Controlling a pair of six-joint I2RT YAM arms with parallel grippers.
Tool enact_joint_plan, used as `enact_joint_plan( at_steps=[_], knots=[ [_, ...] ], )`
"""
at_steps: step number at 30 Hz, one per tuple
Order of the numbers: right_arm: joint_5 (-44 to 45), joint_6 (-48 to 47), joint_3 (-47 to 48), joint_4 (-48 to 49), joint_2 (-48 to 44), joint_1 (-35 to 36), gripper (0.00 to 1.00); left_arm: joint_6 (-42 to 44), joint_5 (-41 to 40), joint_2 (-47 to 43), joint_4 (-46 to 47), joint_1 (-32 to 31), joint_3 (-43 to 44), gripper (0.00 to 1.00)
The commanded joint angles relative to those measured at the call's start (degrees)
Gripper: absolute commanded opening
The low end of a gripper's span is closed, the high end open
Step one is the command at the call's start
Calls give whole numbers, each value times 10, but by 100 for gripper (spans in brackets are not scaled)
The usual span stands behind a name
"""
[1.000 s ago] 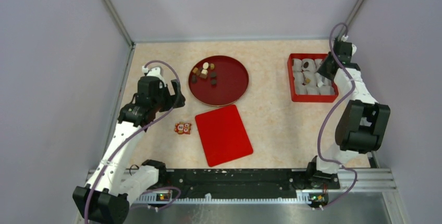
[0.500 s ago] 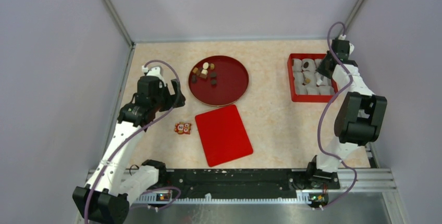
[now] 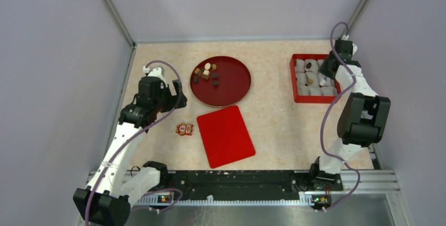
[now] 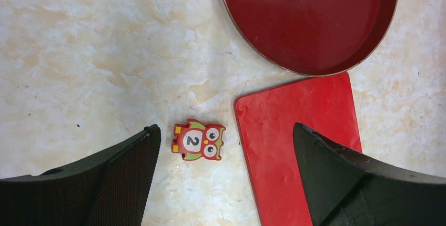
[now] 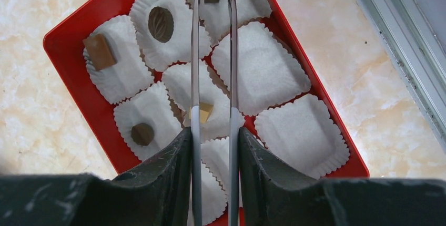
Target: Pack the chocolate
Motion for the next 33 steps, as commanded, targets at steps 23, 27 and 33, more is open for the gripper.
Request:
enact_joint_plan(
  at_steps=[23,27,33],
  knots=[
    [-21,4,-70,13,-236,114,0,0,7,-13,7,3,25,99],
    [25,5,-48,-6,-228,273,0,0,-1,-12,1,3,35,99],
    [44,-13,4,-5,-150,442,0,8,-8,-14,-10,3,41,99]
  ],
)
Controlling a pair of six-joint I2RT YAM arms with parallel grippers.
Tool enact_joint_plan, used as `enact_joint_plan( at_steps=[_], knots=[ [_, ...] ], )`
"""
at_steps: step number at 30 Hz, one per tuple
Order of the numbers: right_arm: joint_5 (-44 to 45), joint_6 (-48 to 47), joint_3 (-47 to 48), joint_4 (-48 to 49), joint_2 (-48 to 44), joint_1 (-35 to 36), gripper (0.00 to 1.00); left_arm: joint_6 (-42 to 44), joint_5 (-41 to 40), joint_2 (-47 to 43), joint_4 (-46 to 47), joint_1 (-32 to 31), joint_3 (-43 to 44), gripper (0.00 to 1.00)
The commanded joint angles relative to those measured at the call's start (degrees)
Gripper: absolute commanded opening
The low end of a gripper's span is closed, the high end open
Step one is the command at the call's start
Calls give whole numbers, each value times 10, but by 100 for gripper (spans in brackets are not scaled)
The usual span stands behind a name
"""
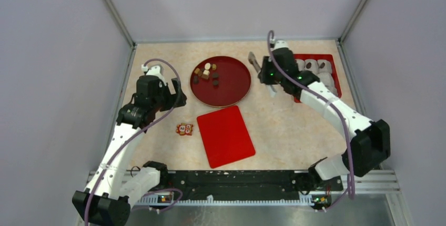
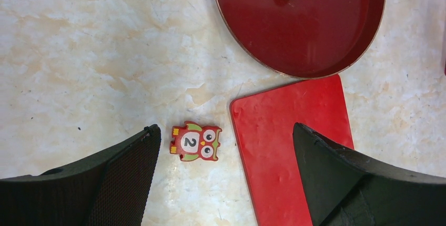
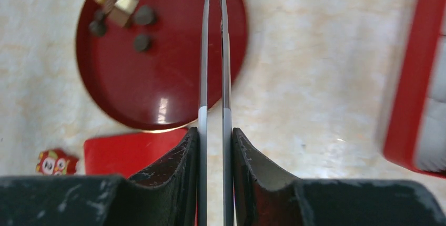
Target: Pack the chocolate
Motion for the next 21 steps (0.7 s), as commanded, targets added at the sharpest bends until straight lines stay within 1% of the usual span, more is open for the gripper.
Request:
enact_joint_plan(
  at_steps=[1,3,7,10,12,15,21],
  knots=[
    [34,-21,62,18,51,84,0,11,-20,-9,-5,3,25,99],
    [27,-33,73,23,83,114,3,17,-38,-8,-15,3,33,99],
    [-2,-34,84,30,136,149,8,27,-51,-14,-27,3,43,99],
    [-16,-38,97,29,162,166,18,36,-58,-14,-28,3,47,99],
    [-16,-34,104,30,173,172,22,37,-63,-9,-30,3,52,99],
    [-29,-27,101,43,182,173,25,36,-55,-5,-27,3,53,99],
    [-33,-29,106,42,202,178,27,34,-49,-3,-23,3,50,99]
  ],
)
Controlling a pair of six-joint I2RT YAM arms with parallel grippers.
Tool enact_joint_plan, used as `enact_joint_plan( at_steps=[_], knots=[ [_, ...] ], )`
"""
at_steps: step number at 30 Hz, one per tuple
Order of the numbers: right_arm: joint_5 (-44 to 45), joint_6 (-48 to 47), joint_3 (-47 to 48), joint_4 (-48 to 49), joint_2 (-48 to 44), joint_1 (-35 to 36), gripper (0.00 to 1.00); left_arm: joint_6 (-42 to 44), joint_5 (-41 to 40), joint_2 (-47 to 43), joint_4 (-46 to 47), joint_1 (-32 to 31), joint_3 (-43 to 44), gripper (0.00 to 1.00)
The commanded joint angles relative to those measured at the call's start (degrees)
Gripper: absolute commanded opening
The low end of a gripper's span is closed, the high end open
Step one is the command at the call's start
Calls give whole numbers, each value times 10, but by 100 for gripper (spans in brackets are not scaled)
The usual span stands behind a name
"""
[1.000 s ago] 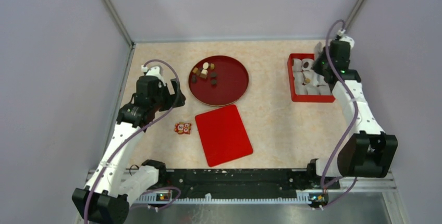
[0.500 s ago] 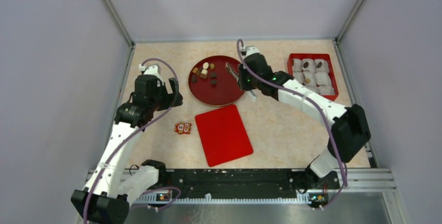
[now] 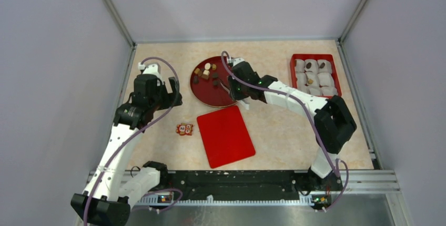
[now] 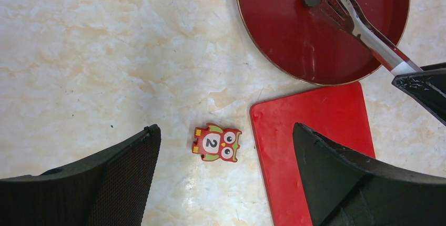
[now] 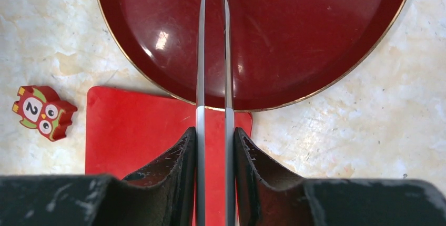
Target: Pack the chocolate
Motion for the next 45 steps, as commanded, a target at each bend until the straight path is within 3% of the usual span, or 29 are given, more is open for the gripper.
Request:
enact_joint_plan(
  at_steps=[1,21,31,34,41,45],
  knots=[
    [-6,-2,34,35,6,10,28,5,-3,1,8,3,18,99],
    [96,-29,95,2,75,50,37,3,0,-3,8,3,16,99],
    [105,-29,129,0,112,52,38,2,-1,-7,7,4,13,99],
    [104,-29,137,0,115,53,34,2,-1,-7,6,4,13,99],
    [105,-29,119,5,86,55,5,1,-1,-7,6,4,12,99],
    [112,-28,90,12,28,55,0,0,2,-7,8,4,11,99]
  ],
)
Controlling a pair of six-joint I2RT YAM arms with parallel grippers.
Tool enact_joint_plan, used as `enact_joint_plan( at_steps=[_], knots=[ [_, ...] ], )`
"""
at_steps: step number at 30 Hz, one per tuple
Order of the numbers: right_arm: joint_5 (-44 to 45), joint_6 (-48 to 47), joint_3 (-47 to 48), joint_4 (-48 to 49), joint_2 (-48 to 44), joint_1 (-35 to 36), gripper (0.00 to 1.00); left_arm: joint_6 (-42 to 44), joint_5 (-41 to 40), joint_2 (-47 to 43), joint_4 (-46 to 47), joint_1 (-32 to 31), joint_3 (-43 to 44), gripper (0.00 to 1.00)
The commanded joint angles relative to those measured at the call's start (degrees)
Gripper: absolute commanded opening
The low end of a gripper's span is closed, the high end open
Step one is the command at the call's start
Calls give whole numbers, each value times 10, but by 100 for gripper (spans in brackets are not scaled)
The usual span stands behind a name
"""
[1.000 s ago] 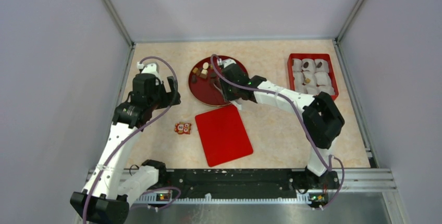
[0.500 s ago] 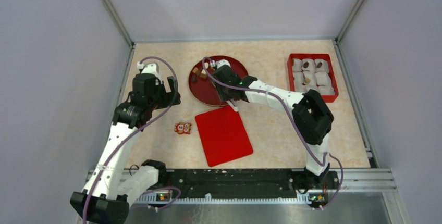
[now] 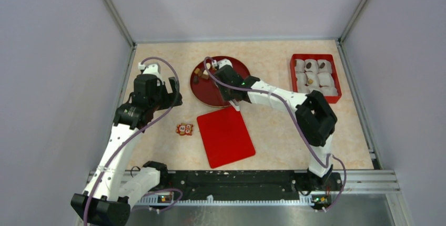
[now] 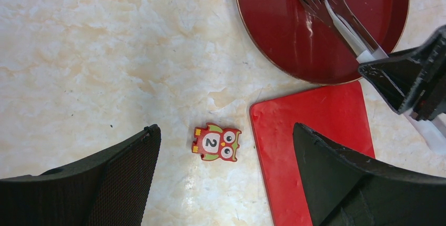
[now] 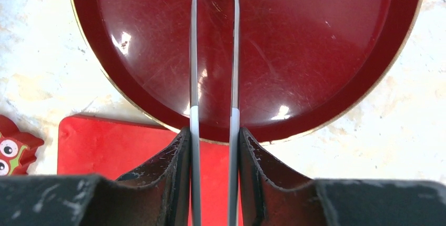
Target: Pack the chocolate
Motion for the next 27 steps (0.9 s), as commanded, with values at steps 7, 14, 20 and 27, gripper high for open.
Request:
enact_joint_plan(
  at_steps=[7,14,20,27],
  knots=[
    [30,10,-80,26,-196,-19,0,-4,7,-5,15,3,7,99],
    [59,22,-152,-8,-330,-148,0,-6,14,-1,20,3,3,99],
    [4,41,-243,-17,-420,-372,0,-7,24,7,30,3,0,99],
    [-66,47,-285,-15,-412,-554,0,-7,33,16,38,3,3,99]
  ],
)
